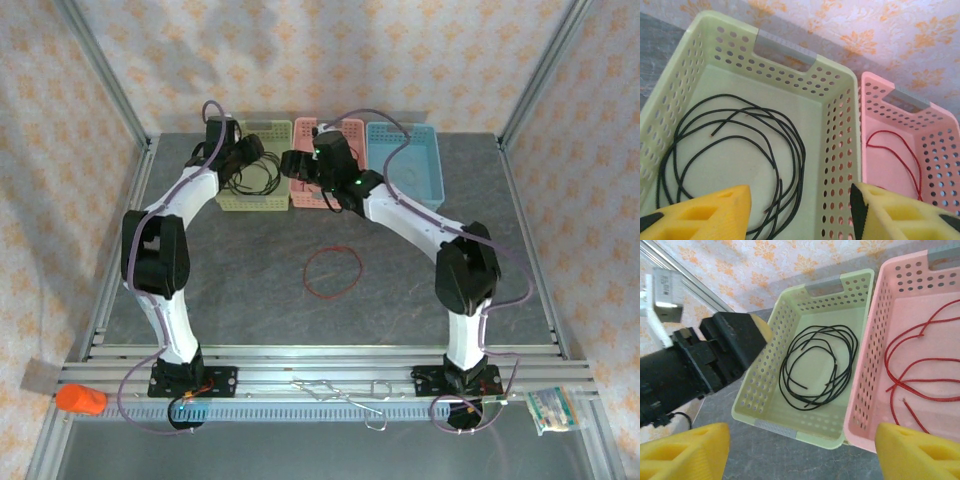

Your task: Untangle the cables

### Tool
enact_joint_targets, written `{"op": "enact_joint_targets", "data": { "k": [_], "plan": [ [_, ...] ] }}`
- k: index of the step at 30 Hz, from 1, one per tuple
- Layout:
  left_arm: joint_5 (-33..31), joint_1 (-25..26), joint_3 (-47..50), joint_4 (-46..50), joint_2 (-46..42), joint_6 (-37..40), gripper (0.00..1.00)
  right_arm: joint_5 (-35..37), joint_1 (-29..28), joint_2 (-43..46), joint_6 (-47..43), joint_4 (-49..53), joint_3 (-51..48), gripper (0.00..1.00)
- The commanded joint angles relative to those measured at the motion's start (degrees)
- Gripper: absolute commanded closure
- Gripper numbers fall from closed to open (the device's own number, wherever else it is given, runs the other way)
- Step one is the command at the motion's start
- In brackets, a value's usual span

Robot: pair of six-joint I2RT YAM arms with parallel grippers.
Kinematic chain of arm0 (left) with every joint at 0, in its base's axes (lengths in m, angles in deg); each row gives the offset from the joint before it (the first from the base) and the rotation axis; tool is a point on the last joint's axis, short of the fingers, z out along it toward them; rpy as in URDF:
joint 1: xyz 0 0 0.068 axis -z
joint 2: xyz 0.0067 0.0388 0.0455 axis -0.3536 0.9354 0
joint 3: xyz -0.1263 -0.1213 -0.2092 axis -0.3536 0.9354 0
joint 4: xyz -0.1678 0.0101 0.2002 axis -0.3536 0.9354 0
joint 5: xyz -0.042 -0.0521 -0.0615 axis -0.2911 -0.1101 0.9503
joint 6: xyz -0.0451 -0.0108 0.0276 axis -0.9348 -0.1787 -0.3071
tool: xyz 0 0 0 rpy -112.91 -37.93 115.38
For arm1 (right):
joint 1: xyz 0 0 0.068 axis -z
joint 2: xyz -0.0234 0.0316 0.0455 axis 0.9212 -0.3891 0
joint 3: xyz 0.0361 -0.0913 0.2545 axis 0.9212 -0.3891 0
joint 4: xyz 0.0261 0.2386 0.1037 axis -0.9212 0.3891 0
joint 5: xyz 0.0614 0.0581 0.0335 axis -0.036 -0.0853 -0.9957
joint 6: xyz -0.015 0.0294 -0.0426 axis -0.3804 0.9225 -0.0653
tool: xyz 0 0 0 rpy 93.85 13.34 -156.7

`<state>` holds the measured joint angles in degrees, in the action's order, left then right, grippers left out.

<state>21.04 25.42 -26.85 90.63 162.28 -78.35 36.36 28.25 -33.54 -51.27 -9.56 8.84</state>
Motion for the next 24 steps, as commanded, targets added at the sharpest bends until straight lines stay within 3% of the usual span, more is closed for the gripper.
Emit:
{"op": "enact_joint_targets", "data": {
  "k": [1,10,15,20,24],
  "plan": [
    [0.8,-0.1,2.4,-1.4,-5.9,0.1,0.4,1.4,0.2,5.8,-1.7,-3.6,-4.0,0.24],
    [-5.1,6.0,14.5,-5.1,-19.4,0.6,0.31,1.4,0.1,14.4,-2.5,-2.2,-14.5,0.23],
    [-8.1,11.2,19.4,-4.3,-25.8,5.6,0.28,2.3,0.1,19.1,-3.0,-2.7,-22.5,0.23],
    [-10.8,15.4,27.8,-5.9,-32.7,5.7,0.26,5.0,0.0,22.8,-2.5,-1.0,-28.8,0.22],
    [-16.0,18.7,30.7,-2.4,-35.1,6.3,0.2,8.4,0.0,24.1,-0.5,2.9,-31.8,0.25]
  ]
}}
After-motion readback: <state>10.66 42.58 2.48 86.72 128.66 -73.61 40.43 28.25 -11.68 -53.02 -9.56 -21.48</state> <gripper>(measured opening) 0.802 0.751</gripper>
